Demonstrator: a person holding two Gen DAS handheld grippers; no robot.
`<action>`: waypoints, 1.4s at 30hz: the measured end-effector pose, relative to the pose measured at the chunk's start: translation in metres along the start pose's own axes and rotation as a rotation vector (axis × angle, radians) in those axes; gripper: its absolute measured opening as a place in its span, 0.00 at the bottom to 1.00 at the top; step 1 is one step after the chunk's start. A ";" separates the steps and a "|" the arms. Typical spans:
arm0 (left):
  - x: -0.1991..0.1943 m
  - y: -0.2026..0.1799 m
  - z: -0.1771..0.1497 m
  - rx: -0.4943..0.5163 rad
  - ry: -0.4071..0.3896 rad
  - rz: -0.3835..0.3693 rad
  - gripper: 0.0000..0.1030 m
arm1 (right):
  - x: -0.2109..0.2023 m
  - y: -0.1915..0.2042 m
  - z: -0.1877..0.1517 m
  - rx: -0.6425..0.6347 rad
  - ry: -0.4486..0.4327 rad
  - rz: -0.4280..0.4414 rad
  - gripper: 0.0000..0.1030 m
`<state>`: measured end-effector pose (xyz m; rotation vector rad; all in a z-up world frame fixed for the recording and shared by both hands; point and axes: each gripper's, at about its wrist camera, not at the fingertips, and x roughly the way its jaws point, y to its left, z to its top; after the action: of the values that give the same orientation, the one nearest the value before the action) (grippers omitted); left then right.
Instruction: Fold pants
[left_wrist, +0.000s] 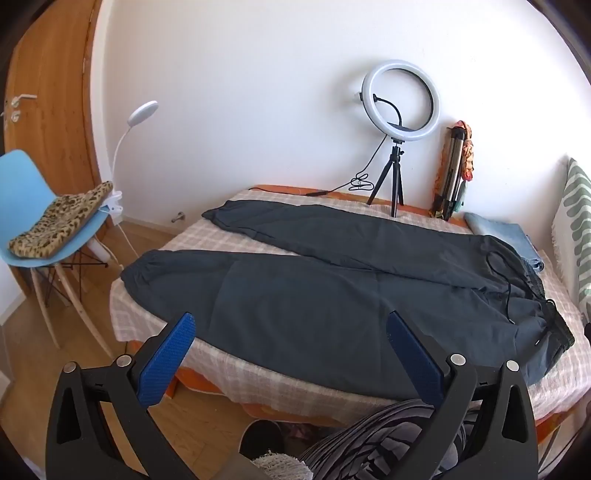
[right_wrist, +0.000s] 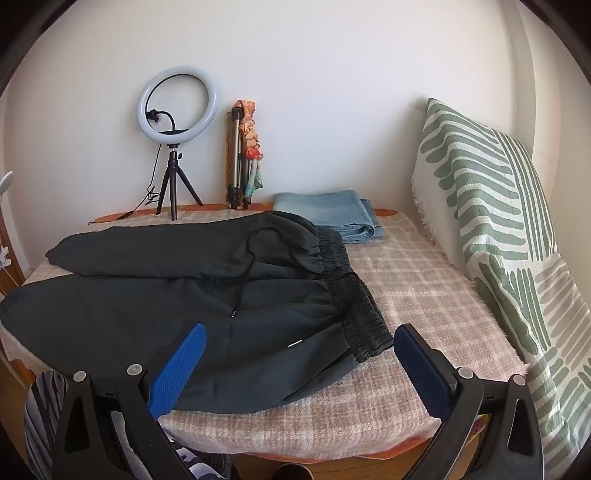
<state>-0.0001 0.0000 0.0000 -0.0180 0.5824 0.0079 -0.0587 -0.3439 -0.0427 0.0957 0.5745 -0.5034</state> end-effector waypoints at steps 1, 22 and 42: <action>0.000 0.000 0.000 0.000 -0.003 0.005 1.00 | 0.000 0.000 0.000 0.003 0.000 0.000 1.00; -0.002 -0.003 0.002 -0.003 -0.008 0.009 1.00 | -0.005 0.001 0.001 -0.005 -0.008 -0.001 1.00; -0.007 -0.005 0.008 0.003 -0.035 0.016 1.00 | -0.002 -0.001 0.001 -0.003 0.000 0.005 1.00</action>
<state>-0.0017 -0.0052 0.0103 -0.0102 0.5479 0.0225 -0.0601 -0.3443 -0.0403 0.0943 0.5752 -0.4977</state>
